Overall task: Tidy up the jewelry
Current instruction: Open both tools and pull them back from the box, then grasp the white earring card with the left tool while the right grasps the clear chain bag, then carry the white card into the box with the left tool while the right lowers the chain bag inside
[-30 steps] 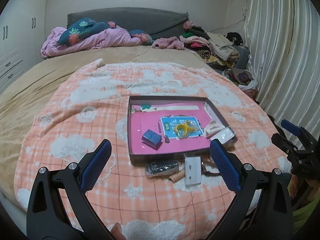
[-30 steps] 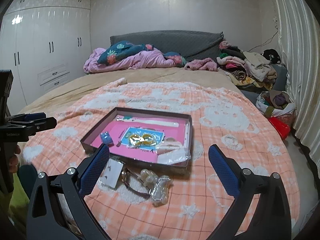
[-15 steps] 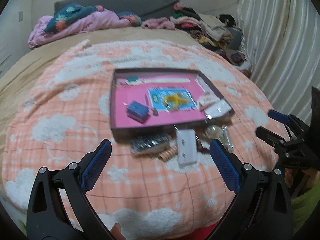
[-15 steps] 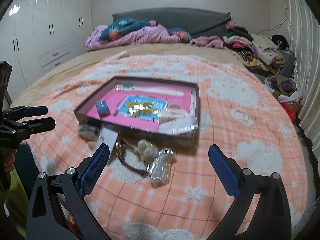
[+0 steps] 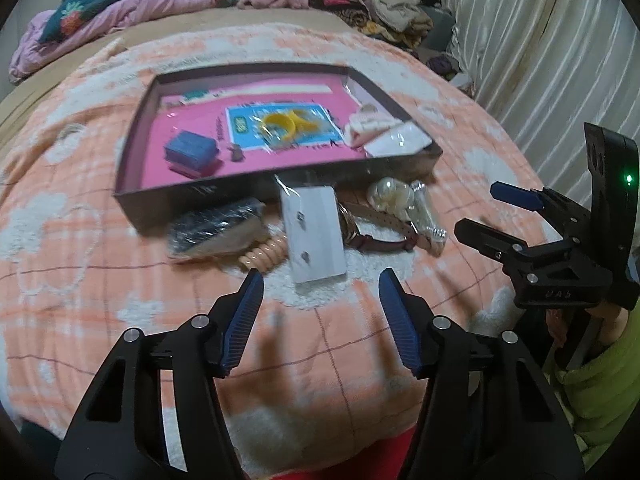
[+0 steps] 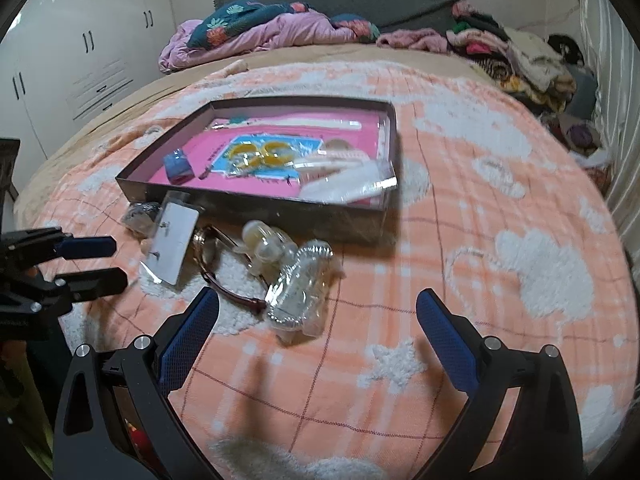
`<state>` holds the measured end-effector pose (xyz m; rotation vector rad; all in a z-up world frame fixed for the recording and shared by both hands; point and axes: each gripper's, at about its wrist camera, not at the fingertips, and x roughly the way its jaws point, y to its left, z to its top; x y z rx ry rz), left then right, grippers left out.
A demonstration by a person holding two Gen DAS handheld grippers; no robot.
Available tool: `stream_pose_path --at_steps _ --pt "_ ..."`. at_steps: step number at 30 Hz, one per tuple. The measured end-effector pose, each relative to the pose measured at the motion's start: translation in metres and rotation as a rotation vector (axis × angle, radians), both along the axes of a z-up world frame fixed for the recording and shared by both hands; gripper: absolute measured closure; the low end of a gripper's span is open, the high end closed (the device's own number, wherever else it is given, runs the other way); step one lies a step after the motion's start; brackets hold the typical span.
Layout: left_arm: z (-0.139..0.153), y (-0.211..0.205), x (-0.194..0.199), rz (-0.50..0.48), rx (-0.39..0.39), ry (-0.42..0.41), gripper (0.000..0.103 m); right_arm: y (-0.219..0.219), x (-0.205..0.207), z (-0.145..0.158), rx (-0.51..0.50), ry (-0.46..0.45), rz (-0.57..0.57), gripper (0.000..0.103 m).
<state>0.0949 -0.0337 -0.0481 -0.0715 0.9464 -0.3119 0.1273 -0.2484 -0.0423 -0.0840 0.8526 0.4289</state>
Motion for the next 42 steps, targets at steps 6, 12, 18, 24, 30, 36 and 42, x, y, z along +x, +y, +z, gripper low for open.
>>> stream_pose_path --at_steps 6,12,18,24,30,36,42 --pt "-0.010 -0.009 0.012 -0.009 0.014 0.012 0.053 -0.007 0.014 -0.017 0.078 0.094 -0.003 0.026" --pt "-0.012 -0.014 0.022 -0.009 0.035 0.004 0.056 -0.002 0.026 -0.028 0.149 0.150 0.002 0.041" --pt "-0.016 -0.026 0.032 -0.016 0.084 -0.007 0.057 0.001 0.032 -0.032 0.169 0.161 0.013 0.066" --pt "-0.021 -0.034 0.038 -0.014 0.139 -0.018 0.057 -0.016 0.031 -0.029 0.191 0.137 -0.027 0.073" --pt "-0.022 -0.036 0.042 -0.004 0.164 -0.038 0.070 -0.037 0.030 -0.023 0.211 0.104 -0.086 0.073" --pt "-0.018 -0.038 0.038 -0.023 0.171 -0.070 0.071 -0.045 0.025 -0.010 0.225 0.045 -0.100 0.073" --pt "0.008 -0.029 0.026 -0.014 0.131 -0.131 0.071 -0.046 0.020 0.004 0.253 0.010 -0.083 0.073"
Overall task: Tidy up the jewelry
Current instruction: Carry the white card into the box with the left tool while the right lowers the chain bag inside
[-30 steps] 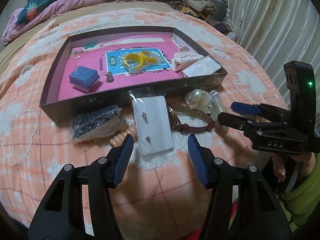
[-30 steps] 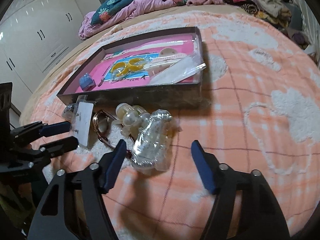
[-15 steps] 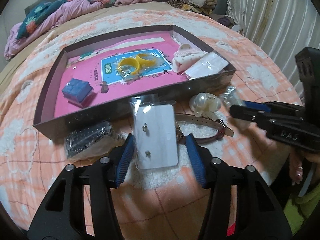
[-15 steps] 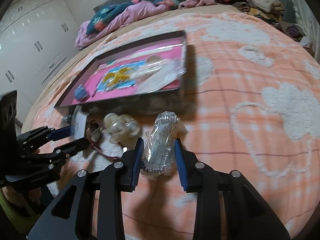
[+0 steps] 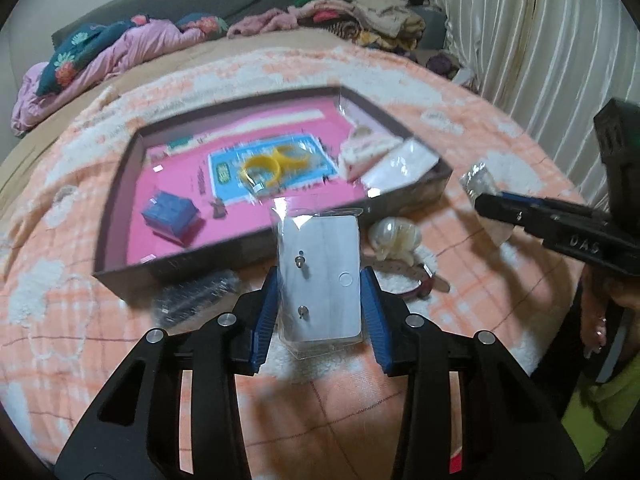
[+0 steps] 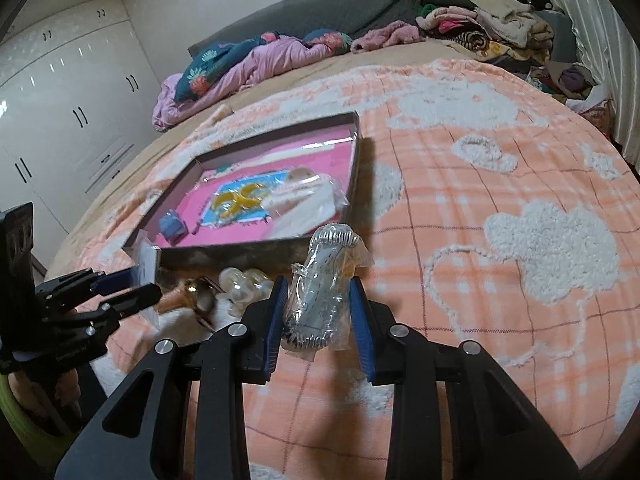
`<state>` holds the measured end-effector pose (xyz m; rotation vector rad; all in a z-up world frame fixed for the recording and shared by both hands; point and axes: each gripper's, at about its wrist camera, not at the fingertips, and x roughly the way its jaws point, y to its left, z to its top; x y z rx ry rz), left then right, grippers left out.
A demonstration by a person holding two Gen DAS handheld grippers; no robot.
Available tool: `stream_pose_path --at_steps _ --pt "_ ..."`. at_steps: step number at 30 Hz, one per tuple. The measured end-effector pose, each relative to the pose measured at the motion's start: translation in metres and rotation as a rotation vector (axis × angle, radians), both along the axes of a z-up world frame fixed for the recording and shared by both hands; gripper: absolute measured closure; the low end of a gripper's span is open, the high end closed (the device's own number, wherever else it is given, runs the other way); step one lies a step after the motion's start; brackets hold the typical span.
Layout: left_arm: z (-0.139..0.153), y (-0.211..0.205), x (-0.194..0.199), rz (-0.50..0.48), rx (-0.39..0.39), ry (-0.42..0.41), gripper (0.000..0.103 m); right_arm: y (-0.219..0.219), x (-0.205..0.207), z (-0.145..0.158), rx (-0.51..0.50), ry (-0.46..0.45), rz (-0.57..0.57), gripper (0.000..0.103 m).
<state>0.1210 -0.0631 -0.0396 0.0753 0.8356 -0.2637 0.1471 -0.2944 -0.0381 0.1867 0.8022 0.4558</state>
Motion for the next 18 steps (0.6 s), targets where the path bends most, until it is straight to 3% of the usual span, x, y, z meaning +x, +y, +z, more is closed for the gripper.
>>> stream_pose_path --at_steps 18 --pt "0.051 0.073 0.010 0.190 -0.064 -0.112 0.071 0.034 -0.002 0.054 0.008 -0.138 0.091 0.073"
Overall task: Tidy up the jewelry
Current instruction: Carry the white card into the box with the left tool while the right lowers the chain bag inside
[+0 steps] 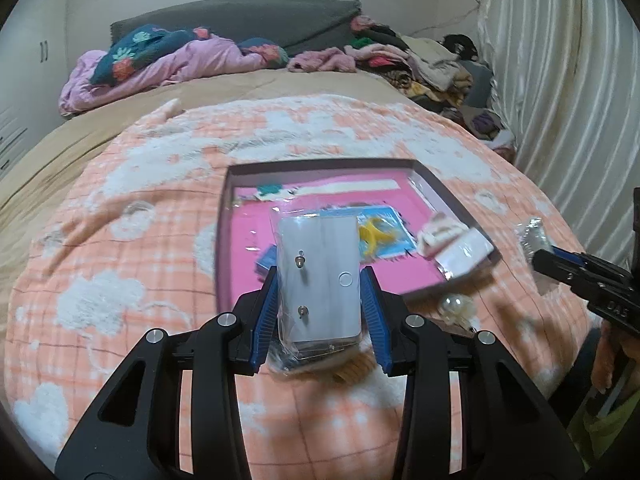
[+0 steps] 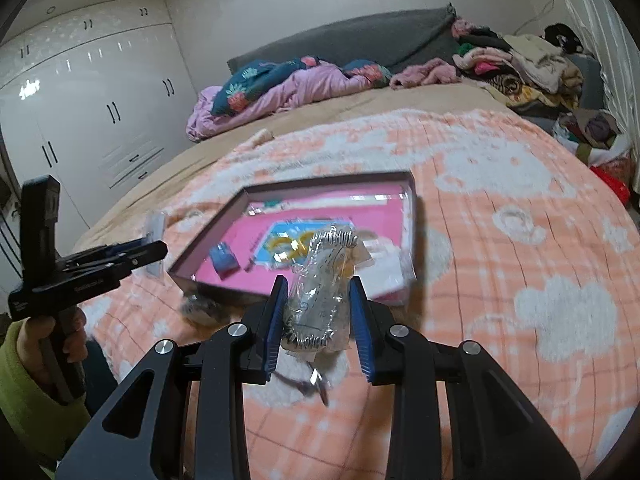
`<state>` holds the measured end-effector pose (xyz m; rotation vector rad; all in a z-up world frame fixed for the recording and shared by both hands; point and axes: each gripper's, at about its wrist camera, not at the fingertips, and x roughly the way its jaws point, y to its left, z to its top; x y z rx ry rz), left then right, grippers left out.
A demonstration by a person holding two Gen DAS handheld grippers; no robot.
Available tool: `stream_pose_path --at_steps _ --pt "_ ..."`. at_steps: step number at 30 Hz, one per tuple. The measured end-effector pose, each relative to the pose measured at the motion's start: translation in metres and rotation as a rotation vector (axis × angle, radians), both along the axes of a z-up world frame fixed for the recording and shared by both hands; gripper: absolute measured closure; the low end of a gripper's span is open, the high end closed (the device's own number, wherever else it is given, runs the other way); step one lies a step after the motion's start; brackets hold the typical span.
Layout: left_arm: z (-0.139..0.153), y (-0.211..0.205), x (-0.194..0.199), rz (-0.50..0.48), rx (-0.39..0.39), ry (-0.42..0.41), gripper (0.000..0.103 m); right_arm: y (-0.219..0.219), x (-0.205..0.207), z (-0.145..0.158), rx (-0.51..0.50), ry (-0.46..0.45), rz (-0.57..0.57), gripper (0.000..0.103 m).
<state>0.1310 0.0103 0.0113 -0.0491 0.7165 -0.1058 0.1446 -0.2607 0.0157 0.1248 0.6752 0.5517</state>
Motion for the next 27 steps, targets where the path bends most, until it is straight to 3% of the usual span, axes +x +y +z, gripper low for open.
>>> stream_pose_path --at_steps 14,27 --pt "0.026 0.013 0.021 0.045 0.008 -0.044 0.071 0.031 0.024 0.043 0.014 -0.092 0.066 0.073" --pt "0.039 -0.007 0.053 0.008 -0.001 -0.049 0.071 0.039 0.058 0.065 0.017 -0.132 0.090 0.073"
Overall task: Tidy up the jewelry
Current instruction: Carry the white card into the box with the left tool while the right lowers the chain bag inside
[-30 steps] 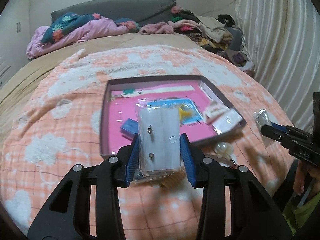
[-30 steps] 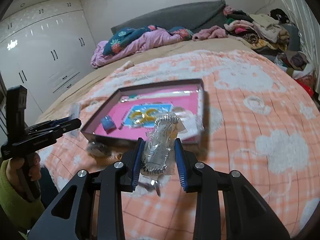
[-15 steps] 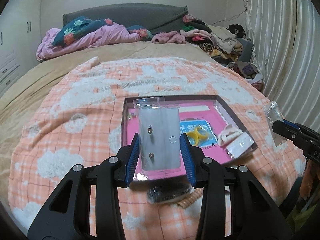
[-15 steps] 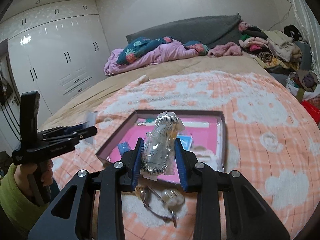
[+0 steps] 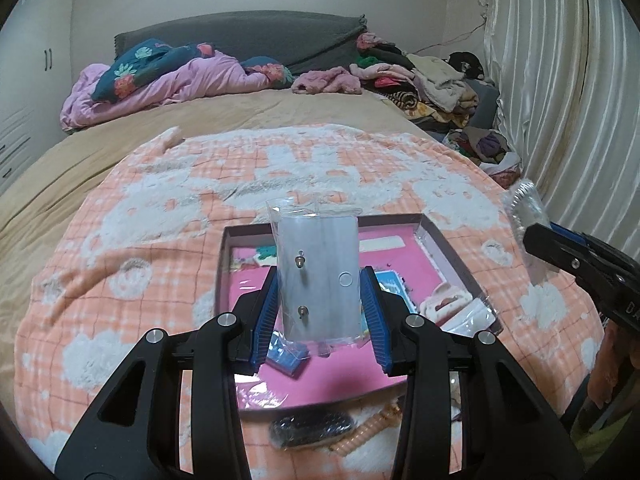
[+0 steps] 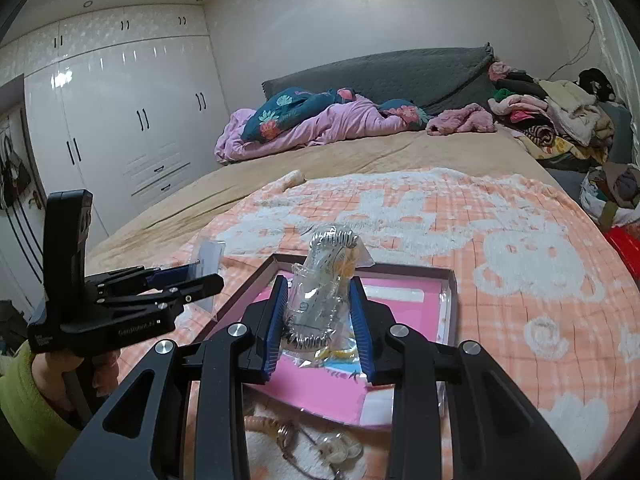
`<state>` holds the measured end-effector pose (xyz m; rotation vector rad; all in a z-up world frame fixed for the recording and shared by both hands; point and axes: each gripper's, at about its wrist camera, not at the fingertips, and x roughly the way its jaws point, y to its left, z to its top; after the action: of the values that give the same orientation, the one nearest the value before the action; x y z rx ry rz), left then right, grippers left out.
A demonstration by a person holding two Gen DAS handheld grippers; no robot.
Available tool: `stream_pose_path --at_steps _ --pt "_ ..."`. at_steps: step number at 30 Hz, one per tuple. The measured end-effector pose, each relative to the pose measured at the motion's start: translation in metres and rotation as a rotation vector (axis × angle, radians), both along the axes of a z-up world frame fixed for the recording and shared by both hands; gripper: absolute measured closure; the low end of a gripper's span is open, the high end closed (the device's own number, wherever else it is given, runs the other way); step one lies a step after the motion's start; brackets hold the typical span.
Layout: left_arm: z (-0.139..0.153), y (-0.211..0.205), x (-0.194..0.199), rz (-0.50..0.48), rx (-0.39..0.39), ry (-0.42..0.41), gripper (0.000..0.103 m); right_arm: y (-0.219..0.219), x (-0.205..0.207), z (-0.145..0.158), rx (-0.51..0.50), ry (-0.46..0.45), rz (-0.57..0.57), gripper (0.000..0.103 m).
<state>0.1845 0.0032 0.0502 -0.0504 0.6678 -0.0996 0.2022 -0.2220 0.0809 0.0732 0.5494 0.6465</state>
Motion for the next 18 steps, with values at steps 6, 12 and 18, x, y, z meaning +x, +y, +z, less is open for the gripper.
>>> stream_pose_path --at_steps 6,12,18 --pt "-0.005 -0.009 0.011 -0.015 0.006 0.017 0.071 0.005 0.017 -0.002 -0.022 -0.007 0.002 0.073" --pt "-0.021 -0.016 0.025 -0.021 -0.001 0.058 0.071 0.000 0.029 -0.020 -0.021 0.040 -0.005 0.073" --pt "-0.042 -0.021 0.033 -0.027 0.007 0.107 0.071 -0.003 0.045 -0.043 -0.041 0.097 -0.016 0.073"
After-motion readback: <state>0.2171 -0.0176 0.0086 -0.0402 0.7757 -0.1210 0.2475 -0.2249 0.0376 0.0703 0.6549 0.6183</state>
